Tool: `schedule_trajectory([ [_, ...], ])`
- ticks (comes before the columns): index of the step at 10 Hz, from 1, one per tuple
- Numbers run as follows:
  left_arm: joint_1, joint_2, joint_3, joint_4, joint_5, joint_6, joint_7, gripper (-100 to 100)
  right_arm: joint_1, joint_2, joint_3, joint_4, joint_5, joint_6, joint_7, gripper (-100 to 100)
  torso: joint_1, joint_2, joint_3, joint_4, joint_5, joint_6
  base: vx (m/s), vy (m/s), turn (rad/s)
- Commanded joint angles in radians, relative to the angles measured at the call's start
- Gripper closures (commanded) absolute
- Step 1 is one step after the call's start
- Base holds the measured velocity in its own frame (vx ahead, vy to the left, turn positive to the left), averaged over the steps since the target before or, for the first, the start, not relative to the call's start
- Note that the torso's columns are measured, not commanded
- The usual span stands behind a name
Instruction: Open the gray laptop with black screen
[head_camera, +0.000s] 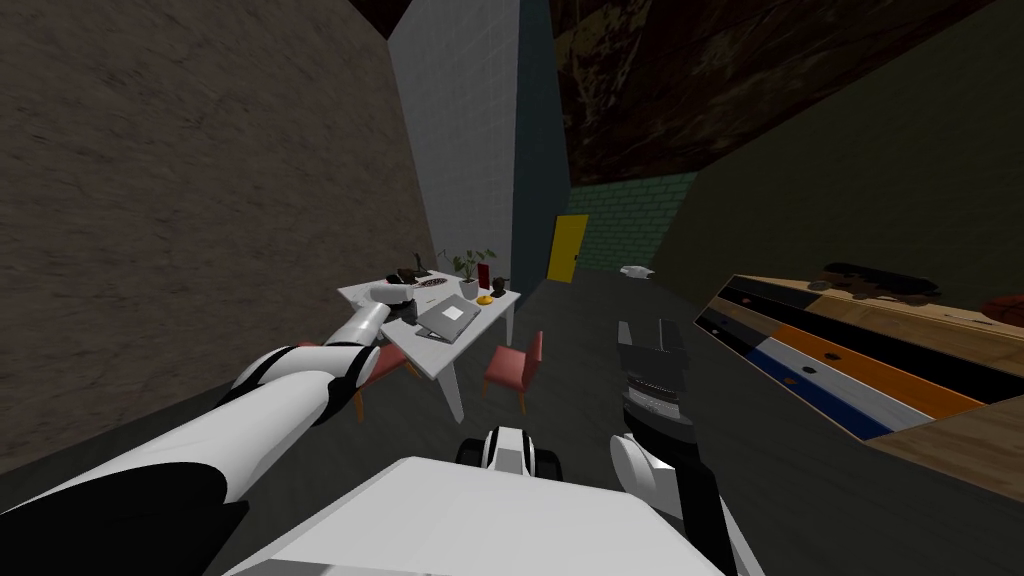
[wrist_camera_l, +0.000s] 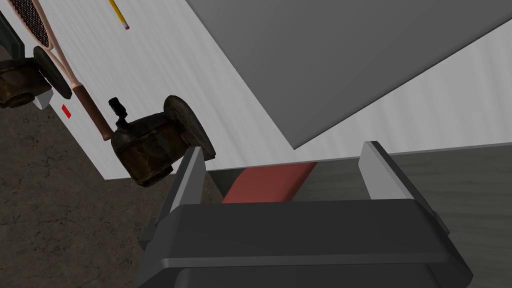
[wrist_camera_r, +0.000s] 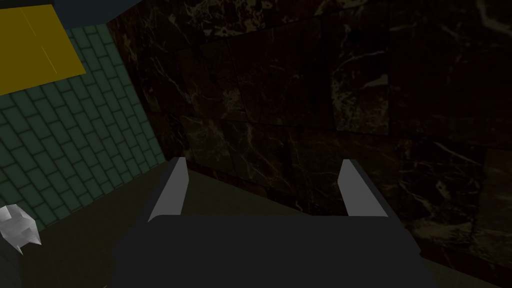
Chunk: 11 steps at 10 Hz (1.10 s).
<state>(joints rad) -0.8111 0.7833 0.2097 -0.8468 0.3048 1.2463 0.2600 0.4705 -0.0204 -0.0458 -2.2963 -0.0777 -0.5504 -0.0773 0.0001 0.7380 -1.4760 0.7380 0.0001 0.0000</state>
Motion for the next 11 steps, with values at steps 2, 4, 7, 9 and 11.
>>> schedule_trajectory([
  [2, 0.015, -0.015, 0.006, 0.012, 0.004, -0.01, 0.006, -100, 0.0, 0.0, 0.0, 0.0, 0.0, 0.0, 0.0, 0, -0.001, 0.001, 0.0, 0.0, 0.0, 0.0, 0.023, 0.021, 0.004],
  [4, 0.019, -0.017, 0.007, 0.007, 0.004, -0.007, 0.007, -100, 0.0, 0.0, 0.0, 0.0, 0.0, 0.0, 0.0, 0, 0.001, -0.001, -0.001, 0.0, 0.0, 0.0, 0.035, 0.028, 0.005],
  [7, -0.015, 0.019, 0.007, -0.027, 0.014, 0.07, 0.008, -100, 0.0, 0.0, 0.0, 0.0, 0.0, 0.0, 0.0, 0, -0.001, 0.002, 0.001, 0.001, -0.001, 0.0, -0.002, 0.004, -0.022],
  [9, -0.033, 0.038, 0.006, -0.045, 0.019, 0.11, 0.009, -100, 0.0, 0.0, 0.0, 0.0, 0.0, 0.0, 0.0, 0, 0.0, 0.0, 0.0, 0.0, 0.0, 0.0, -0.006, 0.001, -0.016],
  [11, -0.04, 0.042, 0.006, -0.033, 0.021, 0.105, 0.004, -100, 0.0, 0.0, 0.0, 0.0, 0.0, 0.0, 0.0, 0, 0.0, 0.0, 0.0, 0.0, 0.0, 0.0, -0.002, 0.001, -0.008],
])
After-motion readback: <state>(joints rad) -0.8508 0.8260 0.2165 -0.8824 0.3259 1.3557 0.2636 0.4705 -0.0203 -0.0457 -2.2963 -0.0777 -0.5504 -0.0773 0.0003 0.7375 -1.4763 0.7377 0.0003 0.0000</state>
